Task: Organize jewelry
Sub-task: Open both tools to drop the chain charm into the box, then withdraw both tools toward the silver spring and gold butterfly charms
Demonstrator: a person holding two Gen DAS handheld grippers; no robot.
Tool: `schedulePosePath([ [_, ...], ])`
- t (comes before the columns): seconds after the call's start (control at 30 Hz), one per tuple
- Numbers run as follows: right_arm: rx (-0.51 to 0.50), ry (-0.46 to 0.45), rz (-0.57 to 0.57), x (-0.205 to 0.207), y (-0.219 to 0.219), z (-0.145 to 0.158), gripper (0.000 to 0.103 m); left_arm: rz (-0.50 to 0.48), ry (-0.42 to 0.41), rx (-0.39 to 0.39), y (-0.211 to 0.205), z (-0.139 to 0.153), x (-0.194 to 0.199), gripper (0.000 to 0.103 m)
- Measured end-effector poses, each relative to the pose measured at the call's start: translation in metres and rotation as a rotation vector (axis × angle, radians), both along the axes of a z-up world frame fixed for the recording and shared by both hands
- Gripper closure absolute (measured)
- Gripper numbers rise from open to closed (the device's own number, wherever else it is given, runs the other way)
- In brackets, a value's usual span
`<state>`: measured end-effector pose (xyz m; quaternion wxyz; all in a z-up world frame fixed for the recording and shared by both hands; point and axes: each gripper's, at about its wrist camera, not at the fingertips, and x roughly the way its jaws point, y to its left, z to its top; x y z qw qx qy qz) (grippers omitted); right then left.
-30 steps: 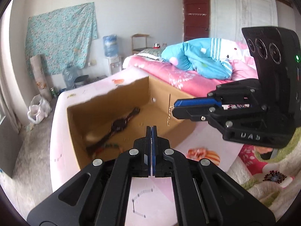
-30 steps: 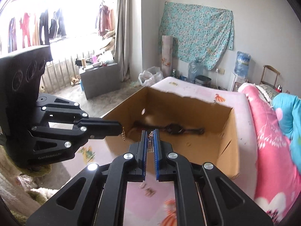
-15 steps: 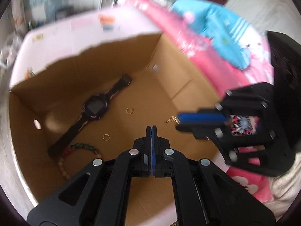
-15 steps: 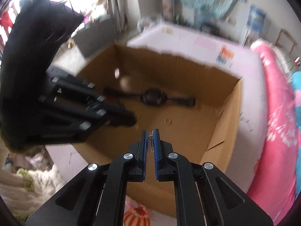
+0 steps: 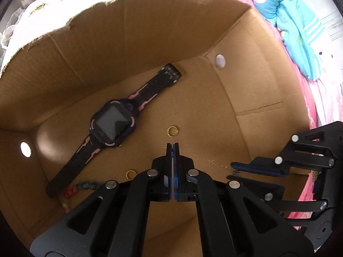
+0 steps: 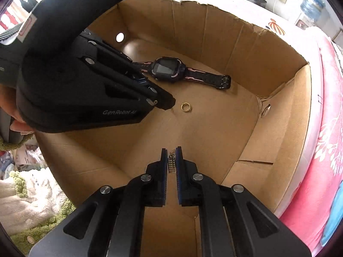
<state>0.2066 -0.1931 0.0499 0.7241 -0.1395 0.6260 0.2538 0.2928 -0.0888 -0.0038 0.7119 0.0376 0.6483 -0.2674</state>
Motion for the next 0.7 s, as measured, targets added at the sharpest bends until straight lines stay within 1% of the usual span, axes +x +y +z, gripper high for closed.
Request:
schedulePosePath([
  [0.03, 0.0, -0.001, -0.002, 0.001, -0.001, 0.001, 0.095, 0.0, -0.005, 0.008, 0.0, 0.0, 0.0, 0.099],
  [0.1, -0.001, -0.003, -0.01, 0.001, -0.002, 0.003, 0.092, -0.006, -0.017, 0.004, -0.001, 0.001, -0.001, 0.092],
  [0.2, 0.012, -0.005, -0.019, 0.002, -0.004, 0.006, 0.081, 0.002, -0.027, -0.015, 0.0, 0.007, -0.003, 0.084],
  [0.3, -0.001, -0.03, -0.026, 0.001, -0.004, 0.011, 0.076, 0.018, -0.04, -0.025, 0.003, 0.012, -0.005, 0.083],
  [0.43, 0.032, -0.068, -0.046, -0.006, -0.006, 0.029, 0.076, 0.045, -0.105, -0.062, 0.016, 0.036, -0.014, 0.083],
  [0.53, 0.091, -0.129, -0.079, -0.017, -0.014, 0.054, 0.076, 0.048, -0.202, -0.102, 0.032, 0.069, -0.035, 0.083],
  [0.63, 0.177, -0.211, -0.129, -0.037, -0.028, 0.085, 0.076, 0.04, -0.32, -0.151, 0.059, 0.108, -0.063, 0.083],
  [0.67, 0.205, -0.249, -0.145, -0.047, -0.034, 0.097, 0.076, 0.036, -0.364, -0.168, 0.069, 0.12, -0.075, 0.081],
  [0.7, 0.227, -0.277, -0.157, -0.056, -0.039, 0.104, 0.076, 0.032, -0.429, -0.191, 0.078, 0.136, -0.092, 0.078],
])
